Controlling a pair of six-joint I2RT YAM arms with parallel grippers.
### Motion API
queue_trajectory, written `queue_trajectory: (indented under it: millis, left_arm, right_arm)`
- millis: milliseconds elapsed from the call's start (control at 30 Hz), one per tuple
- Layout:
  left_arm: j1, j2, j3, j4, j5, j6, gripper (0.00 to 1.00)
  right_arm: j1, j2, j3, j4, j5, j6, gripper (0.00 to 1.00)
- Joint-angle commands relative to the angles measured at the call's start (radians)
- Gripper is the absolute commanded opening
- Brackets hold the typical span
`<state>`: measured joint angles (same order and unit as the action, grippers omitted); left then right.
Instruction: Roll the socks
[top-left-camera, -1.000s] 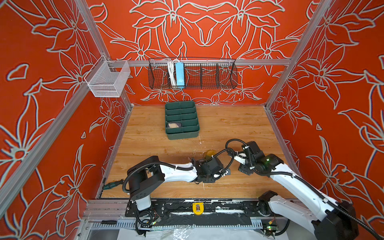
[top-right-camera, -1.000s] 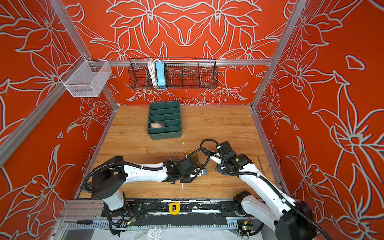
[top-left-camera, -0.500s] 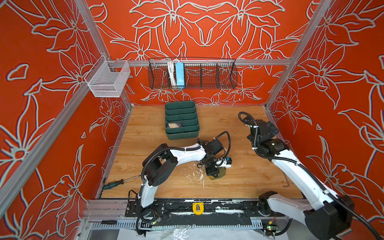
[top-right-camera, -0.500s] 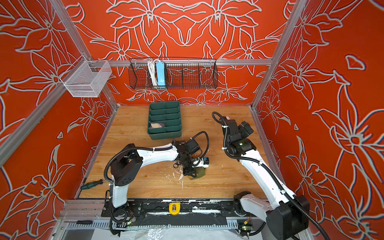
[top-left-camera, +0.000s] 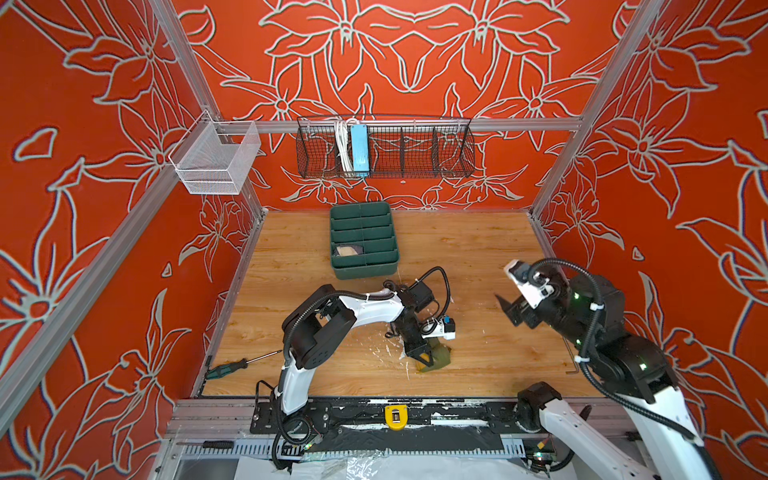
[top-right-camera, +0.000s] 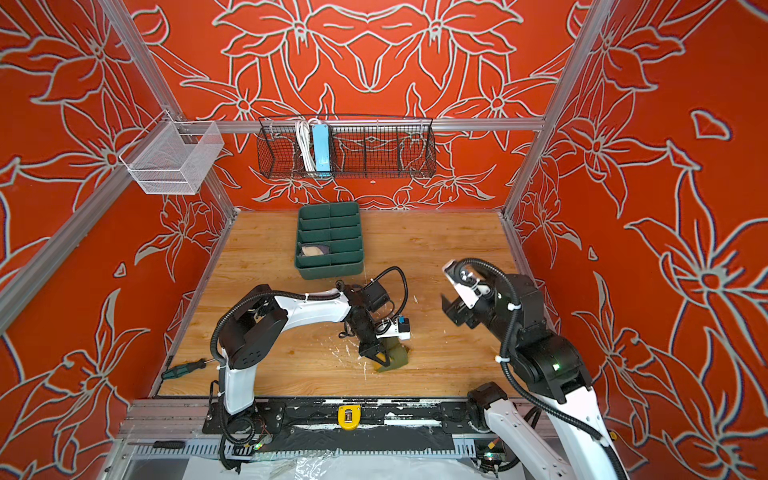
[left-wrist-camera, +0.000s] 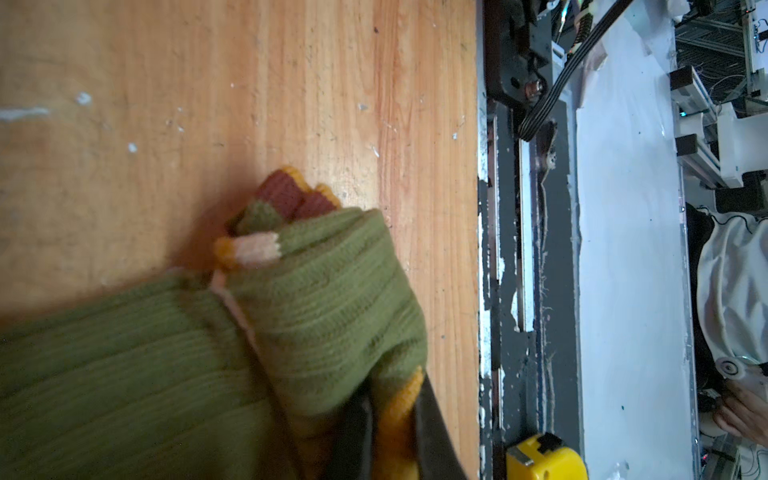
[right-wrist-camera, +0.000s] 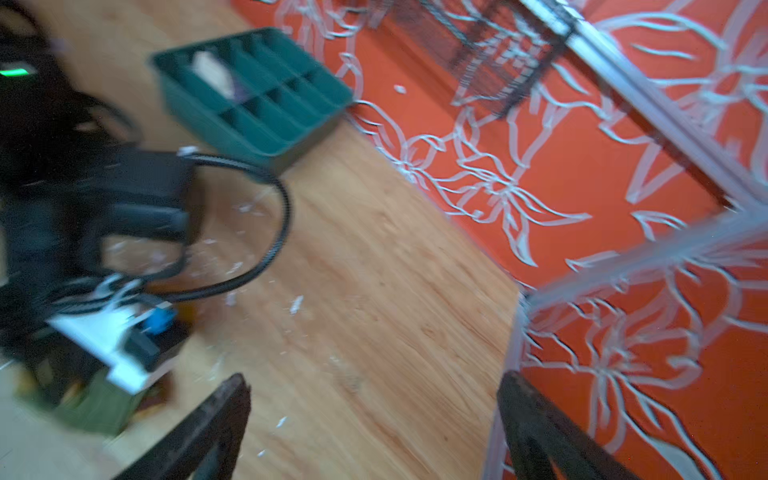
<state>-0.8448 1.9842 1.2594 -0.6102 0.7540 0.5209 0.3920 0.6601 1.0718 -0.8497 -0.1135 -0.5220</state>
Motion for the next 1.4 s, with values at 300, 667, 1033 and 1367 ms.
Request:
queue_trajectory:
  millis: [300, 667, 1033, 1367]
  left_arm:
    - [0.052, 0.111, -0.003, -0.039, -0.103, 0.043, 0.0]
    - [0.058, 0.125, 0.005, -0.061, -0.113, 0.069, 0.0]
    - [0.057, 0.099, -0.004, -0.062, -0.099, 0.068, 0.0]
    - [0.058, -0.113, -0.07, 0.109, -0.109, -0.023, 0.44]
  right_arm:
    - [0.679, 0.136, -0.356, 0.126, 0.284, -0.136, 0.89]
    - [0.869, 0.516, -0.588, 0.683, 0.578, -0.298, 0.84]
    - [0.864, 0.562, -0.651, 0.703, 0.595, -0.187, 0.4]
    - [0.863, 0.583, -0.555, 0.445, 0.396, -0.144, 0.0]
